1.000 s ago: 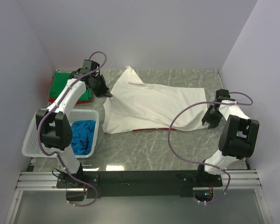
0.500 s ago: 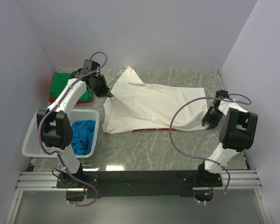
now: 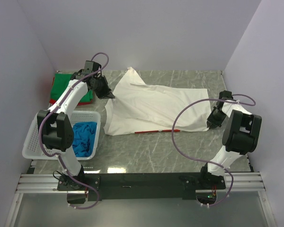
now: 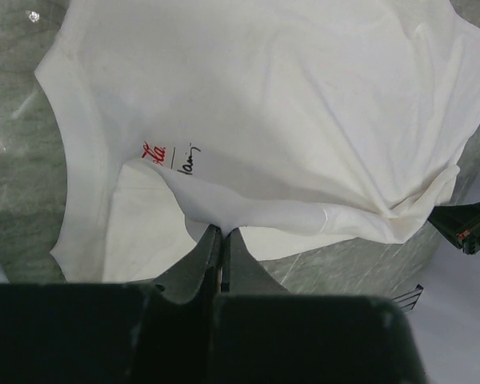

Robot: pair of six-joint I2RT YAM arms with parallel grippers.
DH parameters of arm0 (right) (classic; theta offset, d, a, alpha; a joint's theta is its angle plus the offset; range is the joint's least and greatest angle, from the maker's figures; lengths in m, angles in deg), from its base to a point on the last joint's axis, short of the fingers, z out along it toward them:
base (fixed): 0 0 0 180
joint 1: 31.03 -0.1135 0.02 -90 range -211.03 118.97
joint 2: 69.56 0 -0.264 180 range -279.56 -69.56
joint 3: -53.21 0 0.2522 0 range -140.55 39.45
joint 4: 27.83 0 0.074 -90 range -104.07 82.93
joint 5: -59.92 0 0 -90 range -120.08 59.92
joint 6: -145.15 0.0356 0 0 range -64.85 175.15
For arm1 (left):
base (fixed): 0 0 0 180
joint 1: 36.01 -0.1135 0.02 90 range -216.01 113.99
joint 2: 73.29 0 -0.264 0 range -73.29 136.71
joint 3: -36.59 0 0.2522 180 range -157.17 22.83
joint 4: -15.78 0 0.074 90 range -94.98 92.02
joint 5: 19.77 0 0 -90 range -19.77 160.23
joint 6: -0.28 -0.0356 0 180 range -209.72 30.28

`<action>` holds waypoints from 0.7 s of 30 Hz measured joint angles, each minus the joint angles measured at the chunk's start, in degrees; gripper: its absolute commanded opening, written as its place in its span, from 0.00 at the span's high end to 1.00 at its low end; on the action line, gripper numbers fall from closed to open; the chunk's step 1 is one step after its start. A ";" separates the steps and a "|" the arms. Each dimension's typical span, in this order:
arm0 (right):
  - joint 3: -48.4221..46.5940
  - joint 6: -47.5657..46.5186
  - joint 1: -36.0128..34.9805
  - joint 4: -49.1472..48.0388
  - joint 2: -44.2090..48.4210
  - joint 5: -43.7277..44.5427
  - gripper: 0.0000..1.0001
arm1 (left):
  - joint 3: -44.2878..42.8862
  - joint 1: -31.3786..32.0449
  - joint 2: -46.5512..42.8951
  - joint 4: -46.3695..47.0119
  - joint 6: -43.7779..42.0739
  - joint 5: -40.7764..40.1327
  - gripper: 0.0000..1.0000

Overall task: Fold and stack the t-shirts
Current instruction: Fold the tshirt

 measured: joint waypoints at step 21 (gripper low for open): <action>0.81 -1.44 -0.33 10.86 26.93 -2.62 1.00 | 6.23 -0.15 -13.20 -2.05 -0.55 1.81 0.99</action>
